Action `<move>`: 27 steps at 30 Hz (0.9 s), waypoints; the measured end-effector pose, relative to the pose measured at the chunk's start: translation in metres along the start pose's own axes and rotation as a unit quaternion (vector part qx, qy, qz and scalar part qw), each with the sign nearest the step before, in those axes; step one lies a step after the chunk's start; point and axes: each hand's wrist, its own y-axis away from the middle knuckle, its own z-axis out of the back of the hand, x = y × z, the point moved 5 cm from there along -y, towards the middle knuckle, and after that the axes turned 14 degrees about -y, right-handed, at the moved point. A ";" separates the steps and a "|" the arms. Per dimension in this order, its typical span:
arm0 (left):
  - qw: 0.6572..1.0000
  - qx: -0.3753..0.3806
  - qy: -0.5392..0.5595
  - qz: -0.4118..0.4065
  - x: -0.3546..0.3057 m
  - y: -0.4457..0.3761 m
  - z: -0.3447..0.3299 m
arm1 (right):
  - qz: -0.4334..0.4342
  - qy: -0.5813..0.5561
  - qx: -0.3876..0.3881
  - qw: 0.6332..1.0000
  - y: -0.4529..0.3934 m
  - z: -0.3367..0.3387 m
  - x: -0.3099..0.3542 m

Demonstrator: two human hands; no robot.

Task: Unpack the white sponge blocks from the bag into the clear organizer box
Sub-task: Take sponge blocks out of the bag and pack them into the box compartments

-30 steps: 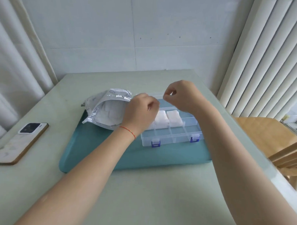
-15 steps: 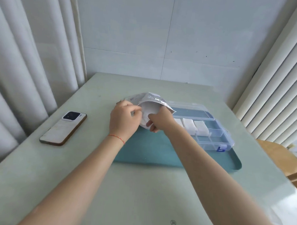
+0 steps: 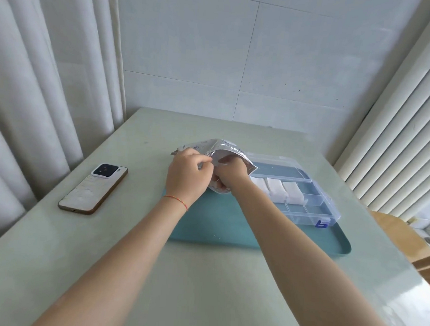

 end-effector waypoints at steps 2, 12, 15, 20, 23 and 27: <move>1.000 0.001 -0.001 0.000 0.001 0.000 -0.001 | 0.016 0.049 -0.003 0.999 -0.001 -0.001 0.000; 0.998 -0.044 -0.052 0.009 -0.001 0.004 0.002 | 0.127 0.236 -0.049 0.962 0.022 0.028 0.021; 0.999 -0.020 -0.032 0.001 -0.010 0.007 -0.001 | 0.148 0.232 -0.013 0.961 0.036 0.043 0.027; 0.996 0.038 -0.002 -0.076 -0.035 0.016 -0.011 | 0.161 0.191 0.079 0.965 0.056 0.080 0.032; 0.982 0.152 0.109 0.015 -0.043 0.023 -0.023 | 0.142 0.142 0.103 0.974 0.064 0.102 0.025; 0.933 0.209 0.270 0.113 -0.047 0.033 -0.043 | 0.102 0.042 0.086 0.990 0.063 0.119 0.005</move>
